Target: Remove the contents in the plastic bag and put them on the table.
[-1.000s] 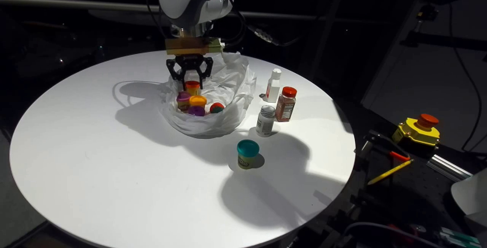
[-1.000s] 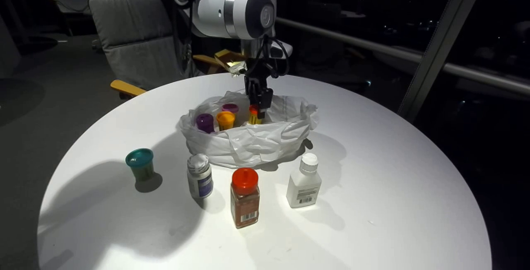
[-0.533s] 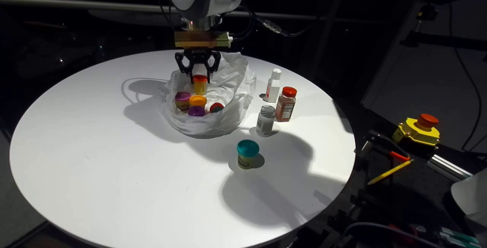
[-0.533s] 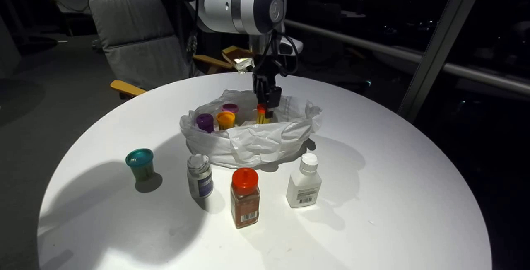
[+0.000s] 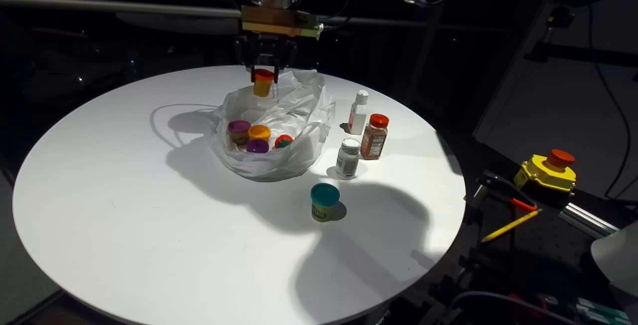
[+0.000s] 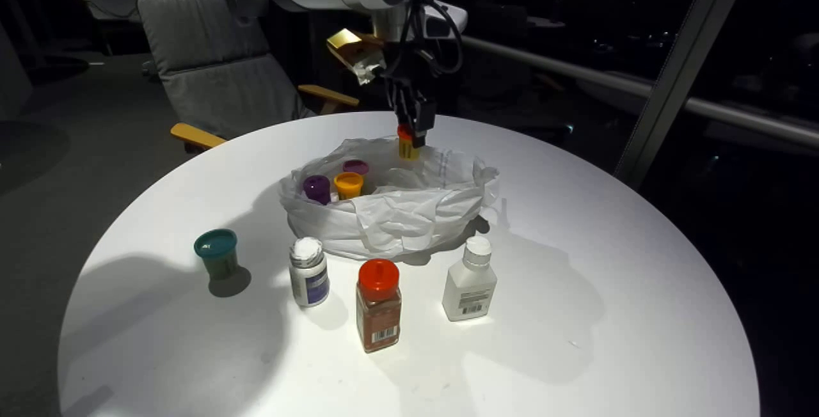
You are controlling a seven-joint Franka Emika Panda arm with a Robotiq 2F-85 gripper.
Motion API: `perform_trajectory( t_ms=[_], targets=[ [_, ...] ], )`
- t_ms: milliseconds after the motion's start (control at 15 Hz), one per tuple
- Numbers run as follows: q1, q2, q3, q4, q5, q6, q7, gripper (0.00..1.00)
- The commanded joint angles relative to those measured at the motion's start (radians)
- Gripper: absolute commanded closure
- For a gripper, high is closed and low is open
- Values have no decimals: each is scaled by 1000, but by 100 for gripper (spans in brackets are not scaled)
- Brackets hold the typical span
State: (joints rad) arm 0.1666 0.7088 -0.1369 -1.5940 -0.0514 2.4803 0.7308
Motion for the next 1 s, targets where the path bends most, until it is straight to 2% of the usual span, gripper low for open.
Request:
perform_trajectory(
  t_ms=[0,267,600,800,933],
  targets=[
    [79,-169,-12,-246,-95,135,-49,71],
    [182,-311,-16,-454,-234,192,-45,71],
    [306,-458,35,-638,-414,131,28,71],
    [354,-541,119,-727,-502,71,115,71],
    [360,-521,188,-728,-531,53,185,71]
  ],
)
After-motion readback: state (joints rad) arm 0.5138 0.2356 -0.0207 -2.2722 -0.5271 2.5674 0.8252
